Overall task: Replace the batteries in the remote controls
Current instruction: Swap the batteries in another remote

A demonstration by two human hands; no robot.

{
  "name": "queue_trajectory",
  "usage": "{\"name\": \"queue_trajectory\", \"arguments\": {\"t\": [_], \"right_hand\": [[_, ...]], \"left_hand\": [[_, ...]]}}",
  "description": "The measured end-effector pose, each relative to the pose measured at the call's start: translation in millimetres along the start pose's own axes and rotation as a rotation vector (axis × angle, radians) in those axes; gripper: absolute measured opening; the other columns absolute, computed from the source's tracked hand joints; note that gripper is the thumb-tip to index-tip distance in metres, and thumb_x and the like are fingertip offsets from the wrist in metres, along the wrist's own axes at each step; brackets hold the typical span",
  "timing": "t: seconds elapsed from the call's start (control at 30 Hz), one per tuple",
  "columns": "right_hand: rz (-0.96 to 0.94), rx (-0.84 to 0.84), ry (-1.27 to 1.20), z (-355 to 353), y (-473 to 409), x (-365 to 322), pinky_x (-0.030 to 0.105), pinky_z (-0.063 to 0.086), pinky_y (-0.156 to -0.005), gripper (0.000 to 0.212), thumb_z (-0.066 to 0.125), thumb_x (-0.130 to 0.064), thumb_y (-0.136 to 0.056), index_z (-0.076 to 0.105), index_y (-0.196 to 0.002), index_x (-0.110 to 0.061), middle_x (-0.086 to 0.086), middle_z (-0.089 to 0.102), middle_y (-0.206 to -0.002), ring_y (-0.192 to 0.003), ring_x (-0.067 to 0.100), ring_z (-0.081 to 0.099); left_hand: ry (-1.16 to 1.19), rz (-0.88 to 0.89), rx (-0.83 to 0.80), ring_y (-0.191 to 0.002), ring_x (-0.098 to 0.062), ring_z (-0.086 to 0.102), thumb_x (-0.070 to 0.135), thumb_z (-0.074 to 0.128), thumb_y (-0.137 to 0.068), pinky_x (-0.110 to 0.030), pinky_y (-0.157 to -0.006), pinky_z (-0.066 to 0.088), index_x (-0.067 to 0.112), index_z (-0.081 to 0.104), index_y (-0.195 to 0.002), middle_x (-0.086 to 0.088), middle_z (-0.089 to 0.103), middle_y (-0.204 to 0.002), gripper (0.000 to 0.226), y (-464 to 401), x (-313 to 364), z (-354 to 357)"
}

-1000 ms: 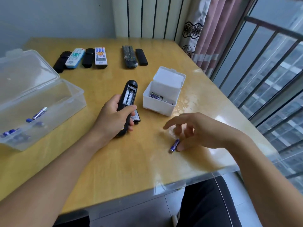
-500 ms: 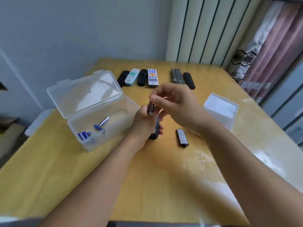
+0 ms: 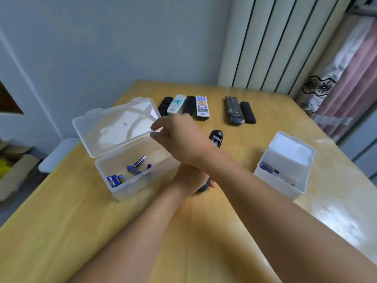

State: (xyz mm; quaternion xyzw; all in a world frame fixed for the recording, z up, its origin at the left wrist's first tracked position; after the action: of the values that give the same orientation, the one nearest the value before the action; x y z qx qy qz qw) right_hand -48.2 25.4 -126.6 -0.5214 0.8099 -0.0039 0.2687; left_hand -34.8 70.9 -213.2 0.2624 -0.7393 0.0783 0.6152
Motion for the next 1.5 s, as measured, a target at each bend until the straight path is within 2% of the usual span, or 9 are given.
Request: {"name": "queue_trajectory", "arguments": {"t": [0.13,0.3,0.73,0.9,1.1,1.23,1.33,1.43,1.5], "right_hand": [[0.195,0.21,0.096,-89.9,60.3,68.2,0.015,0.048,-0.055,0.005,0.074,-0.016,-0.084,0.078,-0.082,-0.016,-0.012,0.068,-0.066,-0.057,-0.005,0.062],[0.62,-0.254,0.232,-132.1,130.0,133.9,0.02,0.051,-0.048,0.01,0.072,-0.005,-0.082,0.078,-0.08,-0.013,0.006,0.072,-0.062,-0.044,0.005,0.06],[0.575,-0.287,0.459,-82.2,133.1,153.9,0.032,0.043,-0.062,0.018,0.065,-0.016,-0.09,0.07,-0.106,-0.008,0.008,0.057,-0.086,-0.074,0.025,0.052],[0.635,-0.288,0.494,-79.6,133.0,153.8,0.028,0.032,-0.049,0.032,0.068,-0.018,-0.091,0.046,-0.067,-0.014,0.001,0.042,-0.066,-0.054,0.015,0.04],[0.656,-0.18,0.566,-80.2,134.8,154.8,0.027,0.026,-0.044,0.034,0.068,-0.017,-0.089,0.043,-0.066,-0.016,0.0,0.041,-0.063,-0.053,0.012,0.037],[0.63,-0.025,0.513,-85.1,138.6,151.6,0.025,0.035,-0.05,0.013,0.074,-0.024,-0.082,0.074,-0.088,-0.013,0.003,0.06,-0.07,-0.062,0.019,0.055],[0.431,0.246,0.205,-94.7,141.1,142.6,0.022,0.038,-0.055,0.006,0.075,-0.032,-0.087,0.075,-0.089,-0.026,-0.01,0.067,-0.082,-0.067,0.004,0.06],[0.291,0.241,-0.319,-85.4,138.4,124.3,0.022,0.053,-0.059,0.013,0.063,-0.022,-0.098,0.073,-0.105,-0.028,-0.009,0.07,-0.081,-0.063,0.004,0.066],[0.226,0.226,-0.289,-72.5,137.5,118.4,0.016,0.048,-0.065,0.019,0.061,-0.02,-0.1,0.075,-0.111,-0.026,-0.005,0.067,-0.077,-0.064,0.003,0.061]], "left_hand": [[0.135,0.112,-0.081,-0.052,-0.021,0.063,0.015,0.063,-0.095,-0.026,-0.048,0.051,0.015,0.06,-0.099,-0.006,0.065,-0.072,0.005,-0.2,18.2,13.8],[0.162,0.145,-0.154,-0.056,-0.023,0.061,0.007,0.064,-0.093,-0.031,-0.048,0.053,0.007,0.058,-0.105,-0.018,0.062,-0.082,0.014,5.6,23.9,37.1],[0.174,0.208,-0.202,-0.057,-0.021,0.063,0.009,0.064,-0.096,-0.034,-0.052,0.056,0.014,0.061,-0.113,-0.02,0.069,-0.092,0.018,-3.9,14.0,50.3],[0.187,0.203,-0.218,-0.058,-0.02,0.064,0.01,0.064,-0.096,-0.033,-0.053,0.057,0.014,0.061,-0.113,-0.019,0.069,-0.092,0.018,-5.1,13.2,50.1],[0.201,0.197,-0.225,-0.059,-0.021,0.064,0.01,0.063,-0.097,-0.034,-0.053,0.056,0.014,0.061,-0.114,-0.018,0.07,-0.09,0.018,-1.7,13.5,50.3],[0.218,0.19,-0.238,-0.059,-0.023,0.064,0.011,0.062,-0.098,-0.035,-0.053,0.056,0.013,0.06,-0.115,-0.011,0.07,-0.087,0.016,-1.2,14.0,48.3],[0.302,0.164,-0.256,-0.057,-0.025,0.064,0.014,0.052,-0.104,-0.035,-0.05,0.055,0.009,0.061,-0.114,-0.012,0.07,-0.082,0.015,-2.2,15.0,45.8],[0.423,0.127,-0.282,-0.055,-0.029,0.062,0.015,0.041,-0.106,-0.034,-0.047,0.053,0.003,0.062,-0.113,-0.019,0.068,-0.079,0.025,-2.2,15.1,42.9],[0.468,0.102,-0.313,-0.053,-0.03,0.06,0.017,0.04,-0.105,-0.034,-0.046,0.051,0.001,0.062,-0.111,-0.022,0.066,-0.077,0.028,0.3,15.4,44.0]]}}
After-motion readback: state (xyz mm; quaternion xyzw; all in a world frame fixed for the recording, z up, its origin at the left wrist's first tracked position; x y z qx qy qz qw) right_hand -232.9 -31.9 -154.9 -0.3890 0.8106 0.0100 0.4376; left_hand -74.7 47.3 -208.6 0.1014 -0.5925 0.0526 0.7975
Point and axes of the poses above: each hand's wrist, its own y-axis away from the middle knuckle, its own z-axis out of the palm, x = y × z, the point moved 1 cm from there along -y, towards the middle knuckle
